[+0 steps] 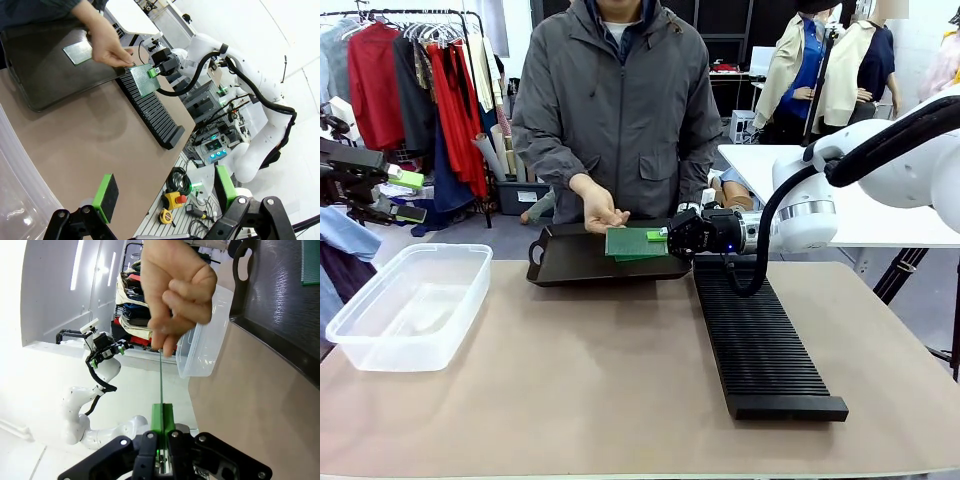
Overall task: Sort PCBs into racks and boxes based on the side picked up.
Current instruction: If the short side of the Blank PCB is picked up, insert it into the PCB Rack ; if the long side is picked up, place it in the Organizing box.
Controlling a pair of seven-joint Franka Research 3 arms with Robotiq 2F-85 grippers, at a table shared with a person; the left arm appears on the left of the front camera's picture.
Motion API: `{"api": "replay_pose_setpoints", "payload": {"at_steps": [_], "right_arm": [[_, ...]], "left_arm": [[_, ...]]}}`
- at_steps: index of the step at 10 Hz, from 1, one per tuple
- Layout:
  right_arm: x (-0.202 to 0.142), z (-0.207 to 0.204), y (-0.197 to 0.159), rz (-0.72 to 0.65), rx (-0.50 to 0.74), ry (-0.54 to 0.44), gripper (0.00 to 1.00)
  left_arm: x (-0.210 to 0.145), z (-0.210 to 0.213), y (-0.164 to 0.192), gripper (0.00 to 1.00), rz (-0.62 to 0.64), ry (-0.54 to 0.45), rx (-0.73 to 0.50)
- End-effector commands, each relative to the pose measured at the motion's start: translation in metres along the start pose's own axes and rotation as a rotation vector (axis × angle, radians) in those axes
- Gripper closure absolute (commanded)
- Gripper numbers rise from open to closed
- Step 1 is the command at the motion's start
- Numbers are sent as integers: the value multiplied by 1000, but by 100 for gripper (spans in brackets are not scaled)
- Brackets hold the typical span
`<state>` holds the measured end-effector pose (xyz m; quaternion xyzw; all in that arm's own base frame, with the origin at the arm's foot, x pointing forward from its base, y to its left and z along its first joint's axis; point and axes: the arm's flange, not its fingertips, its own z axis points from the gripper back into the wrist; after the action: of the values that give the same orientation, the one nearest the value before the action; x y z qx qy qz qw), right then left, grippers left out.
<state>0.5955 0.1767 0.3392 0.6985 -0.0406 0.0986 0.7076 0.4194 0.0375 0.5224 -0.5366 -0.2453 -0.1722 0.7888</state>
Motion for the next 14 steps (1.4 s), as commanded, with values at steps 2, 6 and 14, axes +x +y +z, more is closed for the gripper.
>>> {"api": "replay_pose_setpoints", "payload": {"at_steps": [2, 6, 14], "right_arm": [[1, -1, 1, 2, -1, -1, 100], [1, -1, 1, 2, -1, -1, 100], [1, -1, 1, 2, -1, -1, 100]], "left_arm": [[0, 1, -2, 0, 11, 1, -12], [0, 1, -2, 0, 11, 1, -12], [0, 1, -2, 0, 11, 1, -12]]}}
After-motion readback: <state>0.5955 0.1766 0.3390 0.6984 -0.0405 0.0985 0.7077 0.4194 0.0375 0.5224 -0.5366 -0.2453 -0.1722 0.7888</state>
